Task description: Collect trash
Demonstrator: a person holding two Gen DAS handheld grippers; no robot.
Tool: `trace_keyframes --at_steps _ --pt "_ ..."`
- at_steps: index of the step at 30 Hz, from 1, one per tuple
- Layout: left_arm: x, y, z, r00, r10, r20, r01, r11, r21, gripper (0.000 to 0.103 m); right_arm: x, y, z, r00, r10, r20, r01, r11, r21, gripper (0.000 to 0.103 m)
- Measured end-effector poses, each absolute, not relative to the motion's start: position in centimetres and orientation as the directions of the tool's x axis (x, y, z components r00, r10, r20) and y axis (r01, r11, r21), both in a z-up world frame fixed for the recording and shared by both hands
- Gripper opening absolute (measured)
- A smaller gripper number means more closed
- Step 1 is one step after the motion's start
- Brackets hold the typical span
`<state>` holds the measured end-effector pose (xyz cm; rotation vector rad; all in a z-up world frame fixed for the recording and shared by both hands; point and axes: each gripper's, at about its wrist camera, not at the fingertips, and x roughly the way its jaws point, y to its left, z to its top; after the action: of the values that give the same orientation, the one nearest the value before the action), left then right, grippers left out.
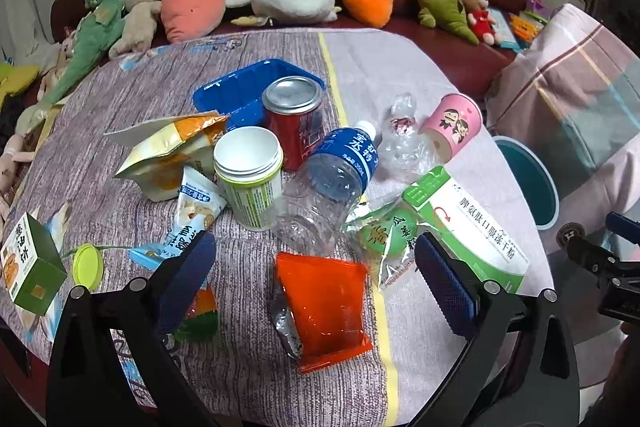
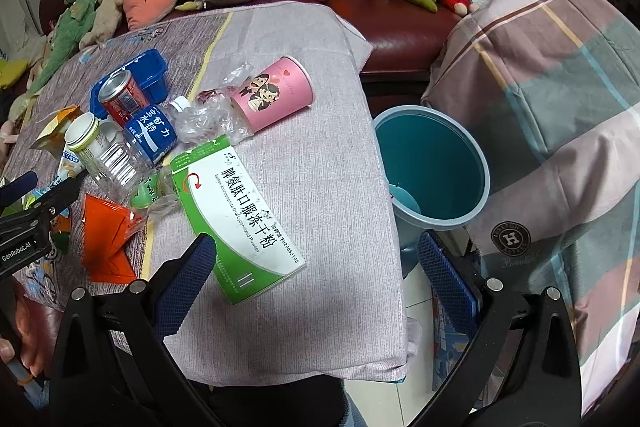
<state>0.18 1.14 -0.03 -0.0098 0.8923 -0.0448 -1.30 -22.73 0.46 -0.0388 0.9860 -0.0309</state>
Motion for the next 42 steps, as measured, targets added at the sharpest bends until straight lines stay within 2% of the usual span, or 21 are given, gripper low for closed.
trace_keyframes --at_steps 20,42 --pt "1.7 2.9 -0.7 0.611 -0.061 -0.790 0.030 0.998 -0.054 0.100 0.4 -22.9 0.4 0.537 -0.057 -0.842 -0.004 0.998 -0.070 0.097" --pt "2.6 3.6 -1.6 0.602 -0.073 -0.795 0.055 0.997 -0.050 0.100 2.0 -21.7 -0.1 0.494 0.014 -0.869 -0.056 0.998 -0.016 0.097"
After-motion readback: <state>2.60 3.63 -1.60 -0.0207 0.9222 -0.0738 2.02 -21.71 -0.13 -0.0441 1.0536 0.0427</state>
